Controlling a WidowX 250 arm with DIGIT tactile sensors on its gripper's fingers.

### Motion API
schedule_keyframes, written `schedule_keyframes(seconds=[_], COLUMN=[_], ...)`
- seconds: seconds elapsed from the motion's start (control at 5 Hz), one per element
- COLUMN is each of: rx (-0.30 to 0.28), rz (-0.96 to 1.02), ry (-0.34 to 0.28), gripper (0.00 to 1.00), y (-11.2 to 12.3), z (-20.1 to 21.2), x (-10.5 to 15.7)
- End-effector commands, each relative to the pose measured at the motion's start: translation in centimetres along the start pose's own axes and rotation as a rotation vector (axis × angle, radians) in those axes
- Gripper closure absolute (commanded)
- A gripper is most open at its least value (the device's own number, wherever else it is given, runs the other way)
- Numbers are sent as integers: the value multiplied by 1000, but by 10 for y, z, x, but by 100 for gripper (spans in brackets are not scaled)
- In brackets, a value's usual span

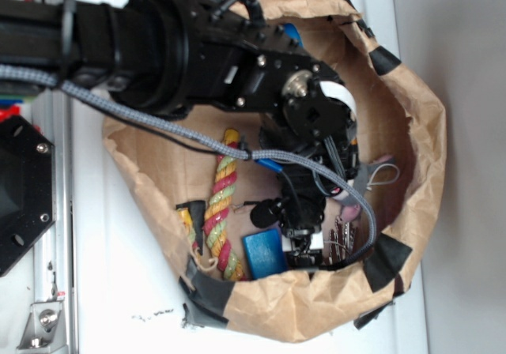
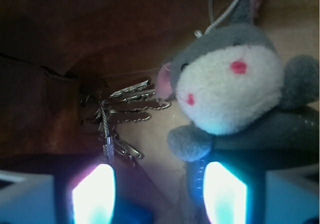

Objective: Grab the silver keys.

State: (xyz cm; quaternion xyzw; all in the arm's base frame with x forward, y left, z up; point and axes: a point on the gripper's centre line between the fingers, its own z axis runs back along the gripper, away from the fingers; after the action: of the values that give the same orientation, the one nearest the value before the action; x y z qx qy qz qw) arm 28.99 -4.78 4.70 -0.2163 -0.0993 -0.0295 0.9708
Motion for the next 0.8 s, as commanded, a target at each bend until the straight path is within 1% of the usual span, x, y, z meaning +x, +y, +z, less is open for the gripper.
schedule_keyframes(seconds=[0.0, 0.2, 0.4, 0.6], rx=[6, 69, 112, 59], rz=[-29, -73, -99, -103], ry=[-56, -88, -118, -109], gripper=[0, 0, 0, 0], y=[-7, -11, -10, -8], z=[13, 32, 46, 57], x=[12, 5, 6, 8])
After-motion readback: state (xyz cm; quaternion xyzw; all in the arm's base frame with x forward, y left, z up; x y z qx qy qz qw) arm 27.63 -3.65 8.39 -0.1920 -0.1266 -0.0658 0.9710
